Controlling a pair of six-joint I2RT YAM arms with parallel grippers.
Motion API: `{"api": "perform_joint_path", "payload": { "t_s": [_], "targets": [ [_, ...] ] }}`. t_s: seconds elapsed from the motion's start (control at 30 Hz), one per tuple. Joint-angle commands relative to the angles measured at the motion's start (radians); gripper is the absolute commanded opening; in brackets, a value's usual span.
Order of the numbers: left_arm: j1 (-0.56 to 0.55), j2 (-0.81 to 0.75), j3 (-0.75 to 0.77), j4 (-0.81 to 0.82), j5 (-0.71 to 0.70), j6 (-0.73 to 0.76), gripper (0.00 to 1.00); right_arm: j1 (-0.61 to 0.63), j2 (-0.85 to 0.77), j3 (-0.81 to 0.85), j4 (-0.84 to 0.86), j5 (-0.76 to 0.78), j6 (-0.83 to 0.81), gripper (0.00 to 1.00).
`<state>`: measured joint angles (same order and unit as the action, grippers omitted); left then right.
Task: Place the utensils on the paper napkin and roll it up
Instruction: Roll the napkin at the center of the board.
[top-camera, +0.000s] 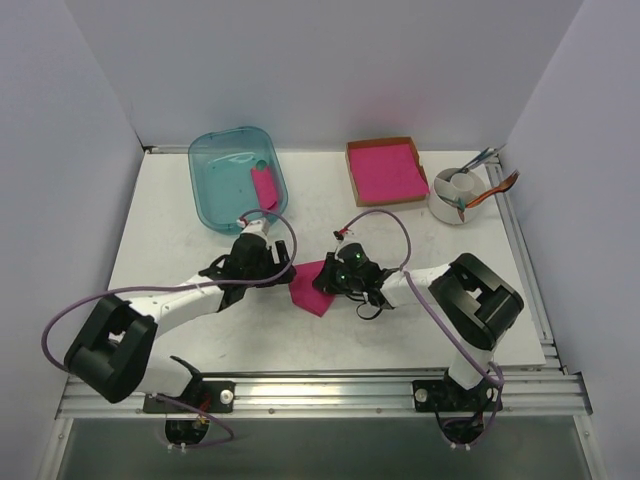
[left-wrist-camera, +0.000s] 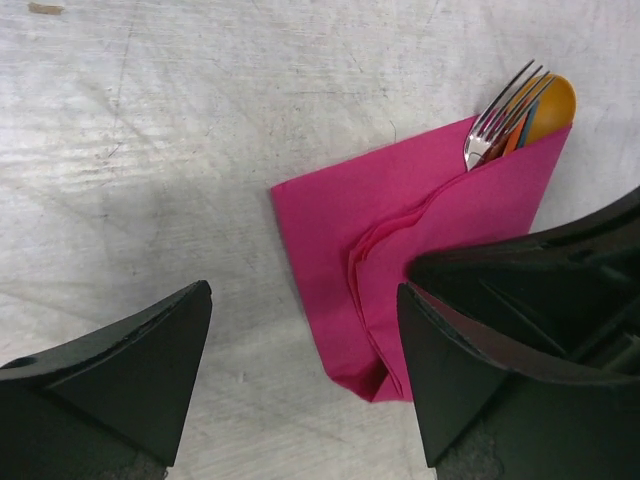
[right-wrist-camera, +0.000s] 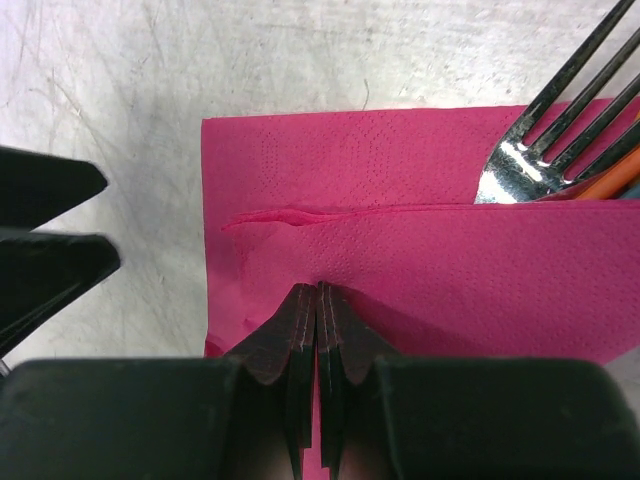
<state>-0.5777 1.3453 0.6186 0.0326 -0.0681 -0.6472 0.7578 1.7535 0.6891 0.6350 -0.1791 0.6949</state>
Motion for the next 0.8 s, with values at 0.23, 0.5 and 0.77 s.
{"api": "perform_joint_path", "payload": {
  "t_s": [0.23,0.5,0.77],
  "targets": [
    [-0.03,0.181,0.107,0.115,-0.047,-0.023,0.69,0.047,-0.015,-0.031,-0.164,0.021,-0.015,0.0],
    [-0.04,0.252,0.156,0.067,-0.125,-0.023,0.65,0.057,-0.005,-0.025,-0.159,0.024,-0.009,0.0],
    [-0.04,0.313,0.179,0.078,-0.09,-0.038,0.43,0.061,-0.015,-0.022,-0.162,0.035,-0.011,0.0]
  ]
}}
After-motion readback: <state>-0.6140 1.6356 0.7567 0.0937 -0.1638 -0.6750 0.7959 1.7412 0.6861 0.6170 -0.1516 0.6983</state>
